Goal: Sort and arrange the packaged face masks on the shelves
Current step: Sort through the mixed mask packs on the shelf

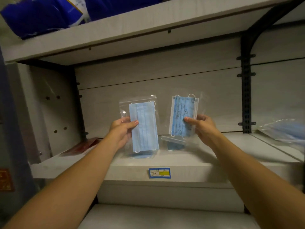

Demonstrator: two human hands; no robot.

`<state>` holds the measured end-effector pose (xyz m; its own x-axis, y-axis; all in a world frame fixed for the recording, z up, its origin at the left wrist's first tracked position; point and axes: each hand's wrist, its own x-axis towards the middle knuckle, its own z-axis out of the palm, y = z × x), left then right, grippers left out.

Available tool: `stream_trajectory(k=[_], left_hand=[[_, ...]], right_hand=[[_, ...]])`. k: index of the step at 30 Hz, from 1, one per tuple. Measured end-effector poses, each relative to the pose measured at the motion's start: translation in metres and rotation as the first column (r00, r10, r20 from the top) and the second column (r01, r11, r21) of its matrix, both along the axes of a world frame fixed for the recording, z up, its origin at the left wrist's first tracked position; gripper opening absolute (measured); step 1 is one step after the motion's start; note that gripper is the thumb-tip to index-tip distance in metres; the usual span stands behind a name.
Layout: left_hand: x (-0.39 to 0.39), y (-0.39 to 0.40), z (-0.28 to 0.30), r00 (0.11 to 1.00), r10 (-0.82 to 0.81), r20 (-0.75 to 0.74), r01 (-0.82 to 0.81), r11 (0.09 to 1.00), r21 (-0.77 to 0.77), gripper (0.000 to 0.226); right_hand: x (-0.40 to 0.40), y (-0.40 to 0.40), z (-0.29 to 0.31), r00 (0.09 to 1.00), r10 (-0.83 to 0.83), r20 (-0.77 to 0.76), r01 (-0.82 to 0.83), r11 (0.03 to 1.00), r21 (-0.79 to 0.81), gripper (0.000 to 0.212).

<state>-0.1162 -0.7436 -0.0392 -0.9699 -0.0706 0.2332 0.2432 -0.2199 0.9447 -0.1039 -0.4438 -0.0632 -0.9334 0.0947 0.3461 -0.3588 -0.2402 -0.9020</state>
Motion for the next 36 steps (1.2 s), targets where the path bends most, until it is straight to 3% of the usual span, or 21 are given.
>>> stream_trajectory(k=[5,11,17,22,30,36], left_hand=[[-0.036,-0.009,-0.009,0.997,-0.077,0.025,0.076,0.996,0.047,0.028],[-0.056,-0.015,-0.017,0.992,-0.117,-0.046,0.115,0.992,-0.046,0.055],[-0.075,-0.024,-0.029,0.989,-0.136,-0.056,0.129,0.984,-0.12,0.043],[-0.087,-0.034,-0.035,0.994,-0.099,-0.055,0.087,0.979,-0.182,0.026],[-0.094,-0.036,-0.045,0.997,-0.059,-0.049,0.039,0.942,-0.333,0.038],[-0.097,-0.034,-0.05,0.999,-0.029,-0.03,0.01,0.865,-0.502,0.03]], right_hand=[[-0.005,0.005,0.005,1.0,-0.012,-0.012,0.012,1.0,-0.012,0.04],[-0.019,0.003,0.01,1.0,-0.013,0.0,0.013,1.0,0.0,0.037],[-0.034,-0.004,0.009,0.999,0.05,-0.001,-0.05,0.999,0.004,0.05],[-0.041,-0.001,0.0,0.999,0.05,0.015,-0.051,0.996,0.072,0.047],[-0.042,0.004,-0.003,1.0,0.023,0.015,-0.025,0.982,0.186,0.043],[-0.039,0.003,-0.003,1.0,-0.009,0.007,0.008,0.986,0.167,0.042]])
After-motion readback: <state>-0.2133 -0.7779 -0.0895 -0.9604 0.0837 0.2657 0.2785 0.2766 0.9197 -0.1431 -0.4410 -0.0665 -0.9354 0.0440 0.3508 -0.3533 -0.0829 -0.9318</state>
